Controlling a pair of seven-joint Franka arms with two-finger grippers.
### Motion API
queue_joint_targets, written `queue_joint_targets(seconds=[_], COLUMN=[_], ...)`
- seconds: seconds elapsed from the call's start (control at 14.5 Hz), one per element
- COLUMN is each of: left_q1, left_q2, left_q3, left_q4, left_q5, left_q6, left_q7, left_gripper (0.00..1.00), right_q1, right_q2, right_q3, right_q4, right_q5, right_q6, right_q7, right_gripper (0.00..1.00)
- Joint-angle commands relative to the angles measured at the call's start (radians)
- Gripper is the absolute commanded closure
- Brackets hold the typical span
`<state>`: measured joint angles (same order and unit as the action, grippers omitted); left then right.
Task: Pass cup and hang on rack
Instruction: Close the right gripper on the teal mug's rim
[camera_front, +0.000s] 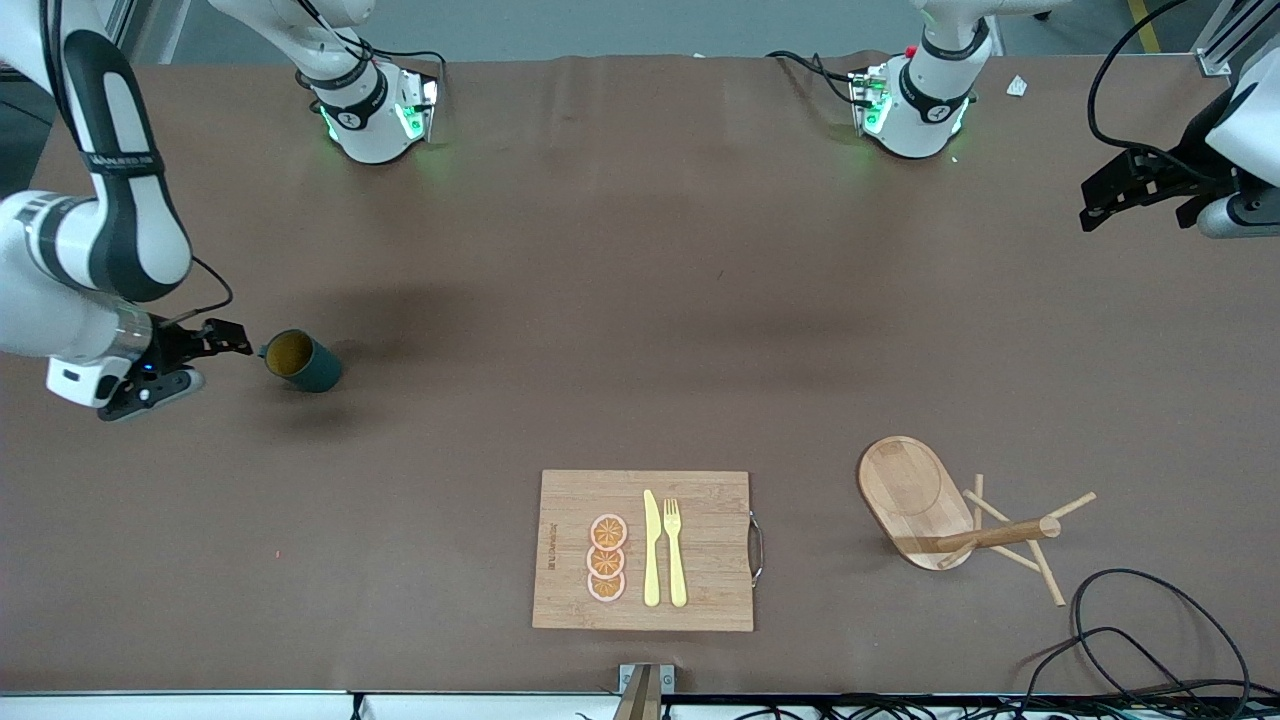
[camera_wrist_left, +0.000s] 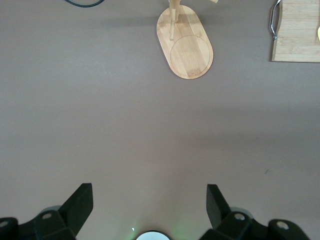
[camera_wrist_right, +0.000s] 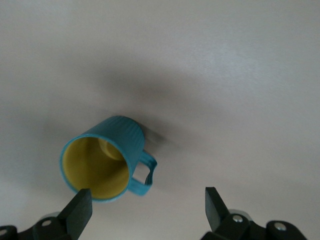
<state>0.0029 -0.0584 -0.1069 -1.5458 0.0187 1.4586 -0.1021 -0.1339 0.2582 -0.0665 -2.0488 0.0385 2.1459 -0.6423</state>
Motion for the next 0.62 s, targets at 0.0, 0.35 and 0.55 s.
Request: queue_joint_targets(seconds=[0.0,0.35,0.55], left_q1=[0.008,0.009,0.009], left_q2=[-0.001,-0.001,-0.001], left_q3=[-0.002,0.003,0.004], left_q4=[0.007,0.007,0.006], left_q5=[-0.005,-0.005,-0.005], left_q6=[-0.009,-0.007,-0.004], left_q7=[0.012,0.03,0.038], left_gripper=[0.0,0.0,0.0], right_q1=[-0.006,0.014,0.014], right_q2=[0.01,0.041,0.062], right_q3=[0.013,0.02,0.028], right_q4=[-0.059,-0.146,-0.155], right_q5=[0.026,0.037,0.066], right_q6=[0.086,0.242,0.264], right_q7=[-0.04,-0.04,-0.04], right_gripper=[0.0,0.02,0.33])
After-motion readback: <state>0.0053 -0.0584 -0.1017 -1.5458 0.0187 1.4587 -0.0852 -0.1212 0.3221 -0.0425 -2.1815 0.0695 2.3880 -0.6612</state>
